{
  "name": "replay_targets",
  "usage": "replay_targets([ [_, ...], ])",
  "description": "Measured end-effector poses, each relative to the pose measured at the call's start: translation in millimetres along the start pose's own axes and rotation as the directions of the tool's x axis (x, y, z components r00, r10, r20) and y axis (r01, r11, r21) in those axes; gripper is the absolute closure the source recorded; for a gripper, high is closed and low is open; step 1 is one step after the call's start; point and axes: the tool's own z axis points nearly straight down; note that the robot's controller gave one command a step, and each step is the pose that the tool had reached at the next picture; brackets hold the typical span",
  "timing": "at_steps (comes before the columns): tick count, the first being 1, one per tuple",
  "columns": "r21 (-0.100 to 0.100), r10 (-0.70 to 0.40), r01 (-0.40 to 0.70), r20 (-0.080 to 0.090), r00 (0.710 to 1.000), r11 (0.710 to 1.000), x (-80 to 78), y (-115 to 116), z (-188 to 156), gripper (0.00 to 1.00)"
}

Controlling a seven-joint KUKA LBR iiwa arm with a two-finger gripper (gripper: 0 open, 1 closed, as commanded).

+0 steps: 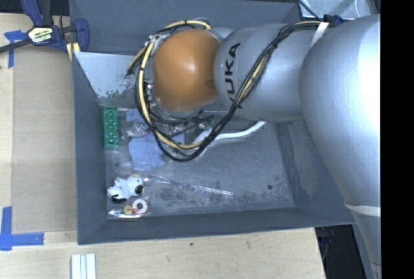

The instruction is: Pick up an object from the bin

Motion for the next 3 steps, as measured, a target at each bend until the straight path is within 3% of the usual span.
replay_targets([
  [1, -0.017, -0.005, 0.005, -0.008, 1.000, 1.000, -8.4, 94, -1, 1.00],
  [3, -0.017, -0.002, 0.002, -0.008, 1.000, 1.000, -7.9, 94, -16, 1.00],
])
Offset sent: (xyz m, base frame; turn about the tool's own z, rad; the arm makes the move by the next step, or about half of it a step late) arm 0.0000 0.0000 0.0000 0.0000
